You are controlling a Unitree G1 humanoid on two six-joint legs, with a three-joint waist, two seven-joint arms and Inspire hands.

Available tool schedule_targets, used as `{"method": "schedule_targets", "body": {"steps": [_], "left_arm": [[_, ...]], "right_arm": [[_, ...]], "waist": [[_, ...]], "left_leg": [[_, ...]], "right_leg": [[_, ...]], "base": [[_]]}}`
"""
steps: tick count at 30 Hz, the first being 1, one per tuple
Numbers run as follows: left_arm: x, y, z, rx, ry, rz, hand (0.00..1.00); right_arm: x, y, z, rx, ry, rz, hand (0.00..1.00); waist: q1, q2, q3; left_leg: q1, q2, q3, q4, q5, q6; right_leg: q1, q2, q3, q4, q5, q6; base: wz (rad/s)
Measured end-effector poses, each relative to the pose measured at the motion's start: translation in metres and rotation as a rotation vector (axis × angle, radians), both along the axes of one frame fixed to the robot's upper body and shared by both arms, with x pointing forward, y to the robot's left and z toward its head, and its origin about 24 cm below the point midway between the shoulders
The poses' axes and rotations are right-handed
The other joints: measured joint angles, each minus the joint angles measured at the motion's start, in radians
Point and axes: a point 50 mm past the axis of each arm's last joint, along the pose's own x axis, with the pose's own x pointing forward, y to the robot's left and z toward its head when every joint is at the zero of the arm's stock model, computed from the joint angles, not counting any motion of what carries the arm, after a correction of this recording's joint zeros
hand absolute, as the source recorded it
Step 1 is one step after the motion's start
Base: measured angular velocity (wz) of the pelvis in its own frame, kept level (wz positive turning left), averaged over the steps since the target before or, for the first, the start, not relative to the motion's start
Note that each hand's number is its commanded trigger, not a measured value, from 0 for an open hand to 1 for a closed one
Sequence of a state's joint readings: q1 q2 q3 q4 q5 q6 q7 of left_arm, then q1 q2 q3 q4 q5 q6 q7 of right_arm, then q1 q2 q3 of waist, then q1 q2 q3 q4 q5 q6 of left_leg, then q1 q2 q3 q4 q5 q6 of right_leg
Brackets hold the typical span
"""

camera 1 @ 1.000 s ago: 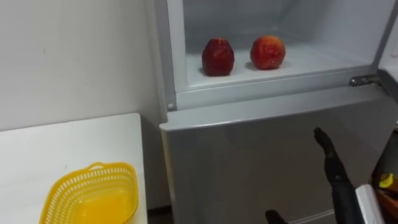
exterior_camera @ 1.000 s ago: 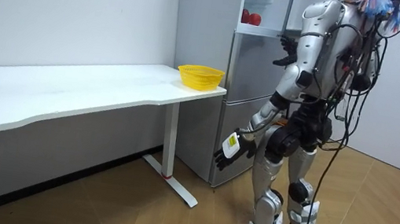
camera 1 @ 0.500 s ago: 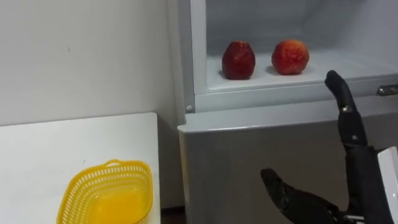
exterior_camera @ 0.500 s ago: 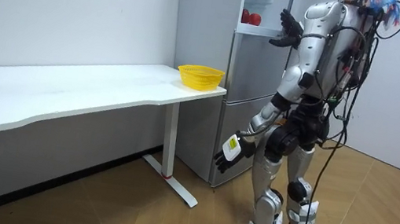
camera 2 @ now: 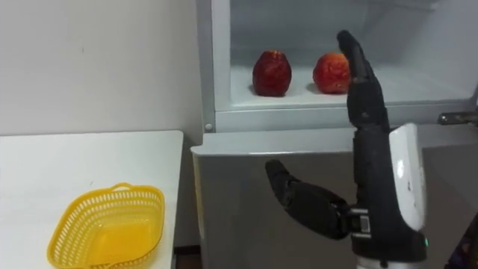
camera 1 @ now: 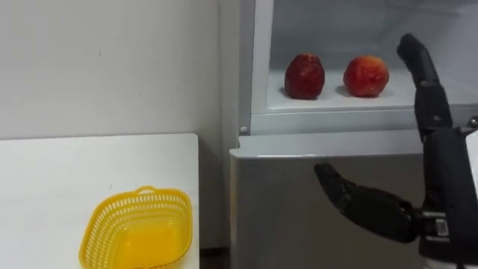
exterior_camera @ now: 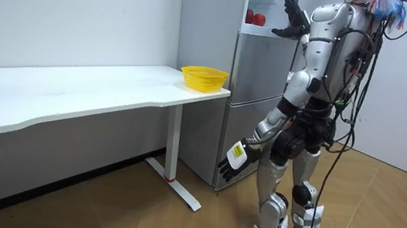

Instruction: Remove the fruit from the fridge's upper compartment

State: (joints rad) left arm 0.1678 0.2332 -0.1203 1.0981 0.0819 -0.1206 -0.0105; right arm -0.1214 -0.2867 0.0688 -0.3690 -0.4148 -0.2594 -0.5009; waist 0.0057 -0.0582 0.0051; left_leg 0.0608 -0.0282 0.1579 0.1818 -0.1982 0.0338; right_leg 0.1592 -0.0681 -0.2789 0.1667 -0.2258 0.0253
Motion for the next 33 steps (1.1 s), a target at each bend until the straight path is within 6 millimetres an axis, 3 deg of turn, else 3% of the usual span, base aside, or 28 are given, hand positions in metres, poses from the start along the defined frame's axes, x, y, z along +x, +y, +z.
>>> {"method": "schedule_targets", "body": {"steps": [3,9,15,19,23,26,28,33], "left_arm": [[-0.001,0.001,0.000,0.002,0.007,0.003,0.00],[-0.001,0.004,0.001,0.010,0.007,0.010,0.00],[-0.004,0.007,0.000,0.031,0.043,-0.009,0.00],[-0.009,0.007,0.000,0.045,0.081,-0.045,0.00],[-0.015,0.006,-0.001,0.058,0.122,-0.118,0.00],[-0.010,0.004,0.000,0.064,0.113,-0.175,0.00],[-0.007,0.005,0.002,0.075,0.106,-0.194,0.00],[-0.007,0.007,0.002,0.082,0.123,-0.190,0.00]], "right_arm": [[0.006,-0.002,0.016,-0.001,-0.067,-0.007,0.00],[0.022,-0.011,0.023,0.020,-0.069,-0.020,0.00],[0.036,-0.019,0.035,0.032,-0.086,-0.071,0.00],[0.042,-0.025,0.036,0.035,-0.064,-0.101,0.00],[0.053,-0.029,0.041,0.038,-0.045,-0.116,0.00],[0.062,-0.030,0.045,0.023,-0.016,-0.113,0.00],[0.066,-0.030,0.046,0.018,0.006,-0.106,0.00],[0.076,-0.033,0.045,0.052,0.064,-0.080,0.00]], "waist": [[0.004,-0.003,0.0027],[0.015,-0.017,0.0092],[0.027,-0.017,0.0057],[0.028,-0.018,-0.0052],[0.030,-0.018,-0.0050],[0.030,-0.021,-0.0030],[0.033,-0.030,0.0060],[0.032,-0.033,0.0087]], "left_leg": [[0.000,0.000,-0.012,0.005,0.000,-0.001],[0.000,-0.002,-0.030,0.012,0.000,-0.001],[-0.018,-0.002,-0.037,0.022,0.000,-0.001],[-0.017,-0.003,-0.054,0.023,0.001,-0.001],[-0.015,-0.003,-0.058,0.024,0.001,-0.002],[-0.011,-0.003,-0.063,0.024,0.002,-0.003],[-0.013,-0.003,-0.070,0.024,0.005,-0.005],[-0.021,-0.004,-0.079,0.030,0.006,-0.005]], "right_leg": [[0.009,0.000,-0.014,0.000,0.000,0.000],[0.015,0.001,-0.023,0.000,0.000,0.000],[0.004,0.001,-0.026,0.001,0.000,0.000],[0.006,0.001,-0.040,0.002,0.000,0.000],[0.010,0.001,-0.043,0.002,0.000,0.000],[0.017,0.001,-0.048,0.001,0.000,0.000],[0.018,0.002,-0.053,0.002,0.000,0.000],[0.016,0.002,-0.054,0.002,0.000,0.000]], "base": [[0.13],[0.07],[0.01],[0.12],[0.02],[0.04],[0.08],[0.04]]}}
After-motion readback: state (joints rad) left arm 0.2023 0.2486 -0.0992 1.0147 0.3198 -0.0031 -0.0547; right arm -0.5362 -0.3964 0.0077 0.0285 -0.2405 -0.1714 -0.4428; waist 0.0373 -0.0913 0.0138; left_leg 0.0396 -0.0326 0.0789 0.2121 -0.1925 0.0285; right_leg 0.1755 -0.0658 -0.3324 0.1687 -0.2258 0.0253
